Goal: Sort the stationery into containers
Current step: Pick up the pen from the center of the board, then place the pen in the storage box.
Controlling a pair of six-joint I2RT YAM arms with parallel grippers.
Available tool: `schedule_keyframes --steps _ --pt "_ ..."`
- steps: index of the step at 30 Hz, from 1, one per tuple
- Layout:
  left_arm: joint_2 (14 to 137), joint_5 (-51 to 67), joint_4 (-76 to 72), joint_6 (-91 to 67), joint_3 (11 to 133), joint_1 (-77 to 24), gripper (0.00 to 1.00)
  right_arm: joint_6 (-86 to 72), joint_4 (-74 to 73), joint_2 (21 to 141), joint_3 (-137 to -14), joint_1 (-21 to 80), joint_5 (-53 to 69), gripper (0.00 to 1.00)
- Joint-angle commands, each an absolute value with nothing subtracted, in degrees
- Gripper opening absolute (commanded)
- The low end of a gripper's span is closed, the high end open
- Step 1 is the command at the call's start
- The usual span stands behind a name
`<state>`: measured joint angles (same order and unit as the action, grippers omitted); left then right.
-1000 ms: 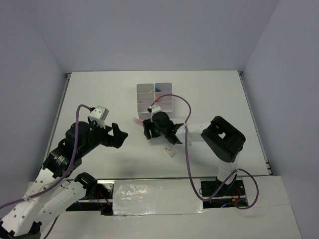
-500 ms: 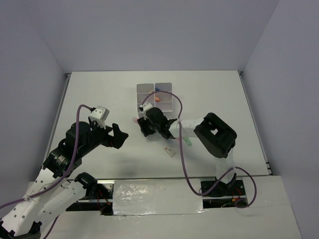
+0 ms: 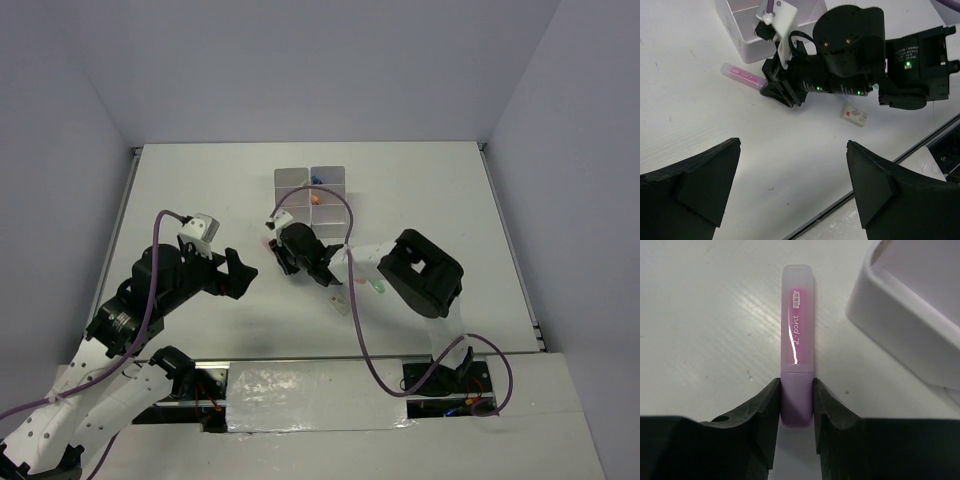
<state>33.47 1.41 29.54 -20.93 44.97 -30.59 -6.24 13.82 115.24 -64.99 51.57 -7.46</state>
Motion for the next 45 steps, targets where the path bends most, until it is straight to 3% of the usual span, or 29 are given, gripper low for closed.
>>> schedule_keyframes --steps 1,8,15,25,33,38,45 --pt "32.43 1.58 27.33 -19.86 45.09 -30.41 0.99 -7.21 10.02 114.09 -60.48 55.45 -6.33 0.00" --pt "32.16 -2.96 27.77 -23.02 45.35 -30.41 0.99 -7.47 13.63 101.09 -48.44 58.27 1.39 0.00" --pt "40.15 -7.56 29.98 -37.84 42.99 -30.32 0.99 -0.35 -5.42 83.26 -49.22 60.03 3.78 0.00" --pt "32.43 5.18 -2.87 -63.53 26.99 -30.32 0.99 -2.02 3.06 65.15 -42.37 60.21 0.79 0.00" --pt "37.09 11.33 -12.90 -69.16 24.18 -30.41 0.99 -2.11 2.98 63.90 -45.09 60.73 2.20 0.00" --pt "38.76 13.01 -16.16 -71.98 21.19 -30.41 0.90 -2.02 4.04 64.16 -46.40 61.08 1.85 0.00" --pt "40.25 13.54 -19.86 -73.30 20.04 -30.41 0.59 -1.67 5.97 66.71 -47.99 62.14 4.21 0.00"
